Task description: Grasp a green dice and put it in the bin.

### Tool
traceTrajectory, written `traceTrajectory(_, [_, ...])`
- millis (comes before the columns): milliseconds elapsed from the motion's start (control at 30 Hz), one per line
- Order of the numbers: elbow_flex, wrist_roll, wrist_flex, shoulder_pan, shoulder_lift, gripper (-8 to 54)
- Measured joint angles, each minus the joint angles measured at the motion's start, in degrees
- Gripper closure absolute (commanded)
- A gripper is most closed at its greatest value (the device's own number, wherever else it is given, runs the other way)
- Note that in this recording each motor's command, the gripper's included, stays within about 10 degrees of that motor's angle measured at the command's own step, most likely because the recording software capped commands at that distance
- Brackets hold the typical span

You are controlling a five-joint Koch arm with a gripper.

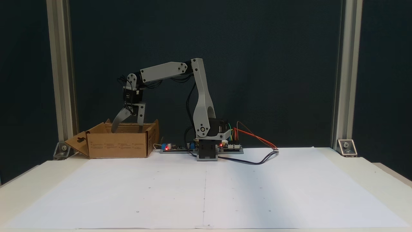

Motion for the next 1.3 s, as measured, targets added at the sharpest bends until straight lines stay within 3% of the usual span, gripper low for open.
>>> traceTrajectory(167, [-5.62, 10.81, -1.58, -6.24, 10.55, 4.5])
traceTrajectory(433, [-6.77, 30.32, -2.29, -38.94, 22.24, 1.8])
traceTrajectory(633, [-5.01, 32.26, -2.37, -62.58, 26.81, 1.3])
traceTrajectory(833, [13.10, 32.26, -4.22, -87.28, 41.31, 1.1])
traceTrajectory(1000, [31.90, 32.26, -16.87, -107.05, 49.31, 1.2])
traceTrajectory(1300, [59.33, 32.26, -40.52, -106.70, 49.83, 1.5])
